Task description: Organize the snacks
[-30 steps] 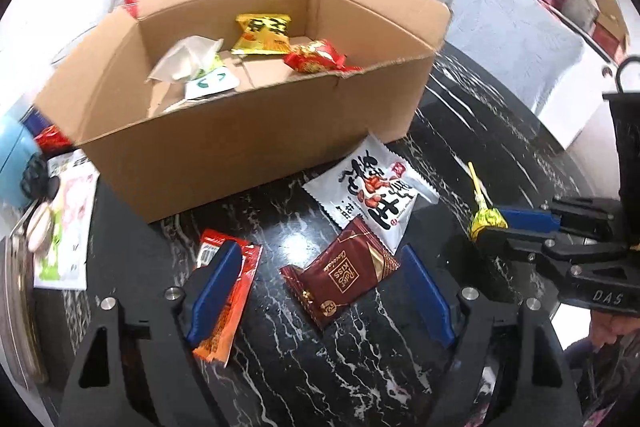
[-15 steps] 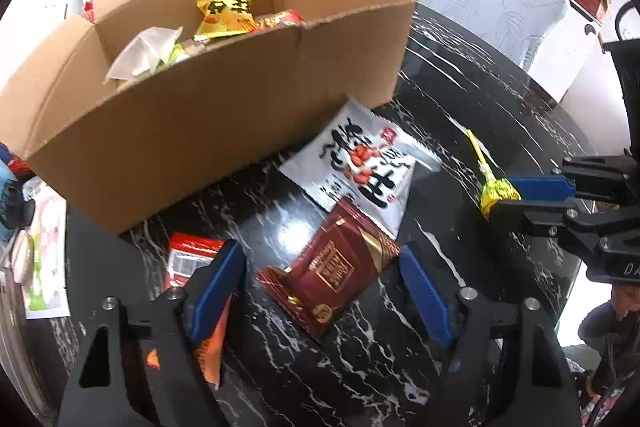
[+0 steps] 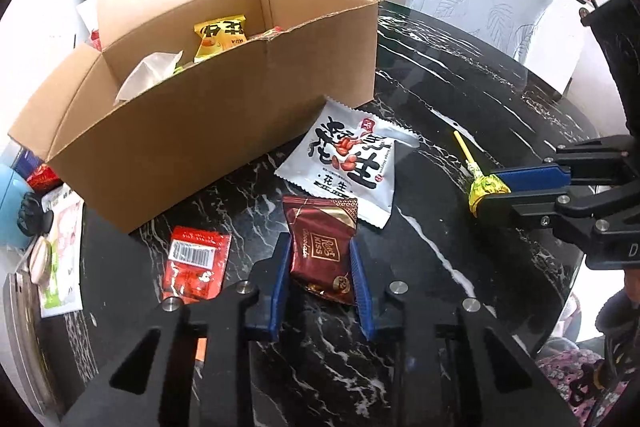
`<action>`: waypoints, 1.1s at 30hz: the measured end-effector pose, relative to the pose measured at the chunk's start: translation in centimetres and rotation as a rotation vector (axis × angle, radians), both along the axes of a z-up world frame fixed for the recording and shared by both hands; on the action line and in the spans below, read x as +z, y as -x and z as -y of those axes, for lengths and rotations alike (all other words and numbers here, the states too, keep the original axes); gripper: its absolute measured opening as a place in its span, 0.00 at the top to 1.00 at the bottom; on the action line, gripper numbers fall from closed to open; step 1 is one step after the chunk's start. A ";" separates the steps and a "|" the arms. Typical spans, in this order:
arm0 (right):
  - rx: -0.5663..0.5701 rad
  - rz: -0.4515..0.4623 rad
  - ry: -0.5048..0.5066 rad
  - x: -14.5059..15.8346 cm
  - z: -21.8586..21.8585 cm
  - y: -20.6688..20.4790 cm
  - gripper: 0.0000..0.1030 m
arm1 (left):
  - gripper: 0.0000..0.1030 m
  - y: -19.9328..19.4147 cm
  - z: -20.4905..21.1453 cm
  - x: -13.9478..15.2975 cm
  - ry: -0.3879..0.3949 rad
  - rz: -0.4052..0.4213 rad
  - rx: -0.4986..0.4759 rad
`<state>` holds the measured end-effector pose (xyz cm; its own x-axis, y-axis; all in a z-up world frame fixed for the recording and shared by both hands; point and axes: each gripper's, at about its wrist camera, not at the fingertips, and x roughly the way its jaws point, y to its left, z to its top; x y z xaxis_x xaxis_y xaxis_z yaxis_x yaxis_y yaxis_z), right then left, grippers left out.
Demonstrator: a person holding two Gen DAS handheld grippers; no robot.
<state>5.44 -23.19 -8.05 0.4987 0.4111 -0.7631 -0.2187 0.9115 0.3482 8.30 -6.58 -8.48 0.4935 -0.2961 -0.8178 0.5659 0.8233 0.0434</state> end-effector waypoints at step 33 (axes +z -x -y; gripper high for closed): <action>0.144 0.191 -0.011 9.2 -2.9 -2.6 0.74 | 0.73 -0.5 -2.7 11.0 0.251 0.143 0.155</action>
<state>8.08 -20.30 1.19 0.5697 0.4959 -0.6554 -0.4088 0.8628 0.2975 8.79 -3.90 2.54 0.6527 -0.3923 -0.6482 0.4360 0.8941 -0.1022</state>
